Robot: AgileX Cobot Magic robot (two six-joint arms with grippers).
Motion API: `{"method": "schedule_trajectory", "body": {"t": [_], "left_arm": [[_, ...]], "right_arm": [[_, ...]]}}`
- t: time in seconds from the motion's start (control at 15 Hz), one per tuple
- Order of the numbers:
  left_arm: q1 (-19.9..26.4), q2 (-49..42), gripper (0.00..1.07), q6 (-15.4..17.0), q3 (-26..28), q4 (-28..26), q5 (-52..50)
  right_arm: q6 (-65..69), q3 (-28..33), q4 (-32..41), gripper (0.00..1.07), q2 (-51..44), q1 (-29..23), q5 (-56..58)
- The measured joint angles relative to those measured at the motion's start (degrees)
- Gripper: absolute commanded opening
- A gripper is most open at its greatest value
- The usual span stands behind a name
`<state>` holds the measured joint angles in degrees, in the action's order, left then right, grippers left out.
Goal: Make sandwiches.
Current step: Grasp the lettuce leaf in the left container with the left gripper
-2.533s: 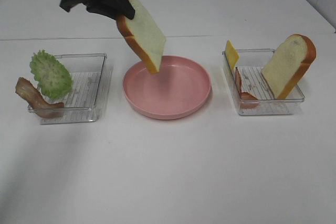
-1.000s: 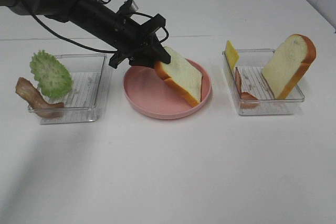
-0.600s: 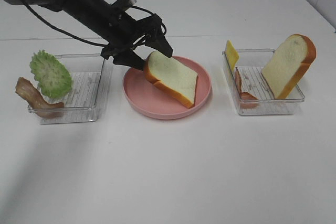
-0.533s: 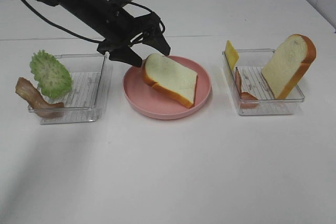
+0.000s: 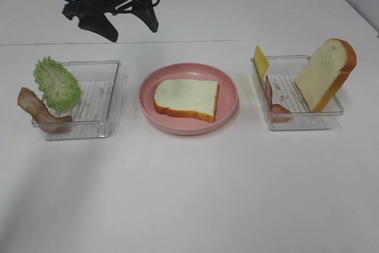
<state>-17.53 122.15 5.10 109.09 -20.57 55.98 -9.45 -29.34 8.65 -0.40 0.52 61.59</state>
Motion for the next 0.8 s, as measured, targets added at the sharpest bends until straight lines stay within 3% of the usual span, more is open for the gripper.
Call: {"method": "schedule_trajectory", "body": {"t": [0.13,0.27,0.8], "left_arm": [[0.69,-2.29,0.8,4.18,0.06,7.91,3.38],[2.12,-2.86,0.8,6.47,0.57,11.92,7.79],[10.71,-2.86,0.8,6.07,0.69,16.5,13.06]], "right_arm": [[0.0,0.0,0.0,0.79,0.0,0.0,0.0],[0.0,0.0,0.0,0.79,0.0,0.0,0.0],[0.0,0.0,0.0,0.79,0.0,0.0,0.0]]}}
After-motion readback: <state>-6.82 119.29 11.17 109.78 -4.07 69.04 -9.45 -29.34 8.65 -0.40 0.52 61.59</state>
